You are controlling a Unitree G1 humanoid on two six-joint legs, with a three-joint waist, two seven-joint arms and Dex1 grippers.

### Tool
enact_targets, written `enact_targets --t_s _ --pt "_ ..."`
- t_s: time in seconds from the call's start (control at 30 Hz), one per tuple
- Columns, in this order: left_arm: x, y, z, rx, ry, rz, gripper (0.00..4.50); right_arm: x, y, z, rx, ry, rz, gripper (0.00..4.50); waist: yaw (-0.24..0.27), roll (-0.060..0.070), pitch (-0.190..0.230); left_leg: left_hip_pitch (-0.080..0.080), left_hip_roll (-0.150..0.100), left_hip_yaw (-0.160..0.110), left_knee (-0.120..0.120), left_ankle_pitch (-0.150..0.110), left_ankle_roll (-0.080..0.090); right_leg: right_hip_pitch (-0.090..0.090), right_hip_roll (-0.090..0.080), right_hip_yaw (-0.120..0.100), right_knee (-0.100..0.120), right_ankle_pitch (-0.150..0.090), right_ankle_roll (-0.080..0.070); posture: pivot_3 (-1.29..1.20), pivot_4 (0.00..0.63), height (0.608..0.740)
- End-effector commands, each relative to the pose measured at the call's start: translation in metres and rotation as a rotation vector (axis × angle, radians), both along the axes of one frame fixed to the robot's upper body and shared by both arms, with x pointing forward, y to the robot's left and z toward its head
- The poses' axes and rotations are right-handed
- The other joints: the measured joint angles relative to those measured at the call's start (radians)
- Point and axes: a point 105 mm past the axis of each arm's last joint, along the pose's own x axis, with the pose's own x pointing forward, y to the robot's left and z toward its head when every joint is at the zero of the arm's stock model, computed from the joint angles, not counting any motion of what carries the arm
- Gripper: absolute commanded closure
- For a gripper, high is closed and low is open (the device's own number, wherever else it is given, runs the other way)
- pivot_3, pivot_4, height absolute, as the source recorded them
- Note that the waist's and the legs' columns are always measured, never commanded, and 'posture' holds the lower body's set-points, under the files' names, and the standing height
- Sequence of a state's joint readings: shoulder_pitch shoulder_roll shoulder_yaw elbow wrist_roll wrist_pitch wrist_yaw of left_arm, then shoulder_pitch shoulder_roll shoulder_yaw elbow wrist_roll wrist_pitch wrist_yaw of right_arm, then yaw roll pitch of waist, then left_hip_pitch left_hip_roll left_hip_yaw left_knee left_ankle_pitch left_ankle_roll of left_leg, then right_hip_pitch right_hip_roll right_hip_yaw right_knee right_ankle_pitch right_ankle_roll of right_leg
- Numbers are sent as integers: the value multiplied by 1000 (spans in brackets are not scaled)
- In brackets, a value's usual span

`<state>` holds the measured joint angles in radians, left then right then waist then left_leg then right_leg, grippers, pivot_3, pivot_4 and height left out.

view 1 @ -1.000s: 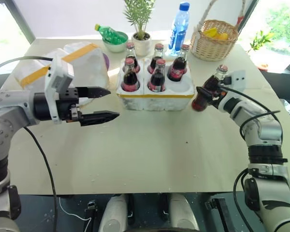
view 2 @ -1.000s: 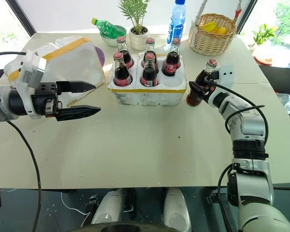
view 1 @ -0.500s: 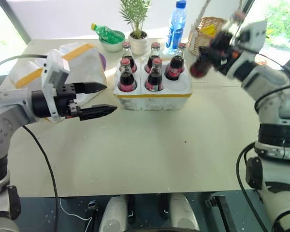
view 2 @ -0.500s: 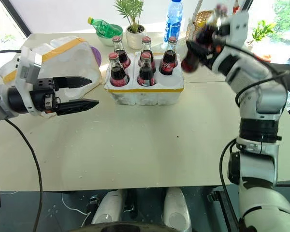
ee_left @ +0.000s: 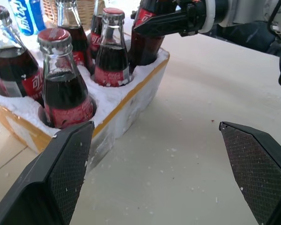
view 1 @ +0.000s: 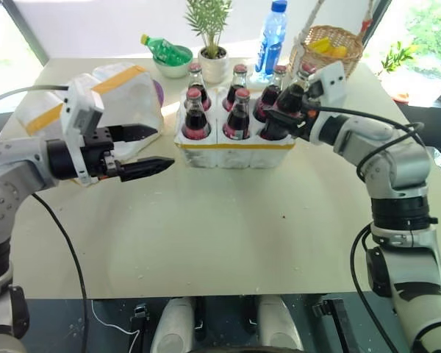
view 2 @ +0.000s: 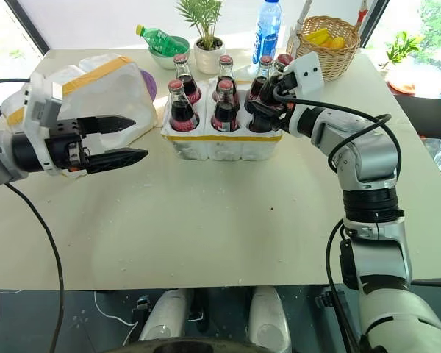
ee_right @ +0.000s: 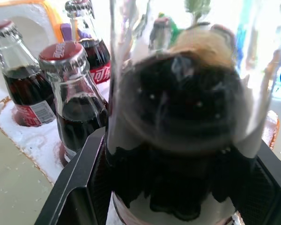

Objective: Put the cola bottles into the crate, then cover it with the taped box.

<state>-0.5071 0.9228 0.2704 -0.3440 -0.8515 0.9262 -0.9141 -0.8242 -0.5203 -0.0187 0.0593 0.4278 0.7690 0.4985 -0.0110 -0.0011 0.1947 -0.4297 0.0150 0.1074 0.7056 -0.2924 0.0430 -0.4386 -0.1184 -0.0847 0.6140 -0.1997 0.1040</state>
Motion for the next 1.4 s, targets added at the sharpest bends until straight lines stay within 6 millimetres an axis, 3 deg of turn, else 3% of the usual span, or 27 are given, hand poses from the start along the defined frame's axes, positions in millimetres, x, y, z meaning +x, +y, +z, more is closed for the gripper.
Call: enact_targets --t_s 0.03,0.17,0.3,0.4,0.57,0.67,0.8,0.97,1.13,1.3,1.4 --pt "-5 6 14 6 -75 20 0 4 3 0 -5 -28 -2 1772 -1 0 0 0 0 0 0 0 0 0 0 0 0 0 0 0 150 740" --pt "-4 11 13 14 -74 46 0 9 5 -7 -25 -18 -7 30 -4 0 0 0 0 0 -3 1 -2 -1 0 0 0 0 0 0 150 740" --pt "-5 26 13 26 -71 95 0 7 2 5 -29 -48 2 30 -6 0 0 1 0 0 -4 2 -3 -1 0 0 0 0 0 0 150 740" --pt "-7 46 12 57 -57 157 0 -6 -5 27 -36 -83 57 30 -7 0 0 2 0 1 -5 2 -4 -1 0 0 0 0 0 0 150 740" --pt "-22 105 29 164 -39 298 0 -44 -27 60 -107 -97 196 30 -3 0 1 1 0 1 -6 2 -4 -3 0 0 -1 0 -1 0 150 740" --pt "-27 151 37 279 -18 413 0 -63 -34 65 -146 -59 278 30 -6 -1 1 2 1 2 -6 2 -4 -3 0 0 -2 -1 -2 0 150 740" --pt "-27 200 39 439 11 518 0 -73 -29 63 -183 -55 357 30 -7 0 1 4 1 4 -8 2 -4 -4 0 0 -1 -3 -5 0 150 740" --pt "-18 240 29 638 23 607 0 -72 -20 55 -178 -45 381 30 -3 -1 0 3 2 5 -8 2 -4 -6 -1 0 1 -3 -6 0 150 740" --pt "15 245 6 679 74 596 0 -77 -16 54 -169 -44 390 30 10 -3 -1 2 -1 9 -7 2 -4 -5 0 0 1 -3 -5 0 150 740" --pt "48 228 -11 625 116 574 0 -78 -19 54 -164 -43 353 30 18 -8 -2 2 -1 9 -6 2 -3 -5 0 0 2 -2 -5 0 150 740" --pt "58 220 -27 642 154 545 0 -80 -19 54 -157 -47 333 30 15 -9 -2 1 0 9 -6 1 -2 -5 0 0 2 -2 -5 0 150 740"
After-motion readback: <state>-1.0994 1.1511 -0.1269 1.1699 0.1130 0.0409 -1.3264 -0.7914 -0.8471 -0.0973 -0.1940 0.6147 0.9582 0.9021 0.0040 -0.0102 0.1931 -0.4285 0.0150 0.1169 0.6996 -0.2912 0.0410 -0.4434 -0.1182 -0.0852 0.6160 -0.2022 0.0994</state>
